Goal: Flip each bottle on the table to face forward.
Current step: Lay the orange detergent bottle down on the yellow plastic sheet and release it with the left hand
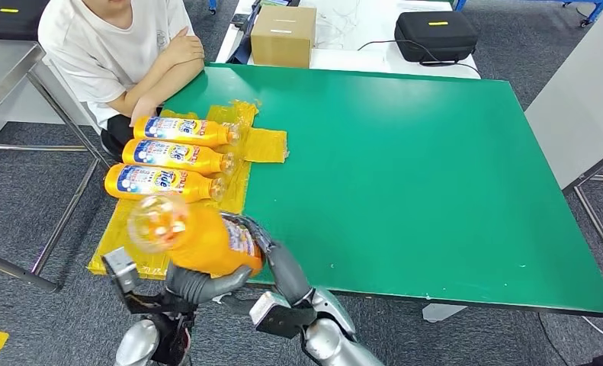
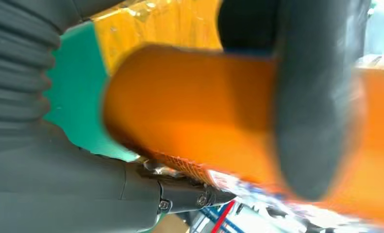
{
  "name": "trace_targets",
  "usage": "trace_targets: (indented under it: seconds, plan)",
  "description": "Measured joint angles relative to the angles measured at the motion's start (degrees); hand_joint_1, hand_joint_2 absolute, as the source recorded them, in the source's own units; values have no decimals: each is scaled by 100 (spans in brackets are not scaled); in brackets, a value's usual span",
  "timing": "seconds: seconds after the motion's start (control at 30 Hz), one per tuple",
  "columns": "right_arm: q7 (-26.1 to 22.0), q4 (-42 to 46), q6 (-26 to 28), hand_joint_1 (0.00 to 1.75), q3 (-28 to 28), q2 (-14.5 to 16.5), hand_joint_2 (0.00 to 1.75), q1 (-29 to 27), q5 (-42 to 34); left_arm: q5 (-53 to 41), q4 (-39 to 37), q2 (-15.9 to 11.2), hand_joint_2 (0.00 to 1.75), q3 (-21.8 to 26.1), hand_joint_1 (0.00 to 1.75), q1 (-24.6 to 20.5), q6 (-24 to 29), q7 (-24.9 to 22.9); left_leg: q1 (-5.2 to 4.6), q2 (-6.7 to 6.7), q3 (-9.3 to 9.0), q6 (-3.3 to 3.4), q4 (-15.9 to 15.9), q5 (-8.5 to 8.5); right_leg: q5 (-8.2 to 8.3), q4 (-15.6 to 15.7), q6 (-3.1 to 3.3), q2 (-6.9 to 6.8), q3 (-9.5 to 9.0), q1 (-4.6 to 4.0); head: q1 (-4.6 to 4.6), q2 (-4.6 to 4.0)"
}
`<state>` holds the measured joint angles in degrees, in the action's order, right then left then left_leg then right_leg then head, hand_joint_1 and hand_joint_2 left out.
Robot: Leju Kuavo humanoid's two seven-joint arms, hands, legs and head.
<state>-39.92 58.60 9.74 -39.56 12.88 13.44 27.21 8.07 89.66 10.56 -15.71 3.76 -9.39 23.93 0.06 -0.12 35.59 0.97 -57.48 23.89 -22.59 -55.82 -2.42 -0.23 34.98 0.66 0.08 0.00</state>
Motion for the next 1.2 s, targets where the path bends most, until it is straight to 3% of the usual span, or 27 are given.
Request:
trace_targets:
  seconds: [0.13,0.37,0.7,1.2]
  plan:
    - [5,37,230,0,43,-2,0,-124,-21,-794,-66,-51,175,68,175,-189,701,-74,0,-1,0,0,0,-1,1,0,0,1,0,0,2,0]
    - [-1,87,741,0,-85,-83,0,-225,-197,-1524,-210,-357,175,461,175,-551,1019,-125,3,0,0,-2,0,-3,1,-3,1,0,0,-3,2,0]
    - [-5,141,999,0,-362,-249,0,-308,-586,-4232,-902,-857,175,897,175,-1121,2291,-252,3,0,0,-2,0,-3,1,-3,1,0,0,-2,2,0]
    - [-8,298,774,0,-628,-481,0,-585,-836,-5177,-2625,-1584,175,1294,175,-1488,2237,-184,3,9,1,-4,2,-2,-2,-3,5,2,6,-3,2,0]
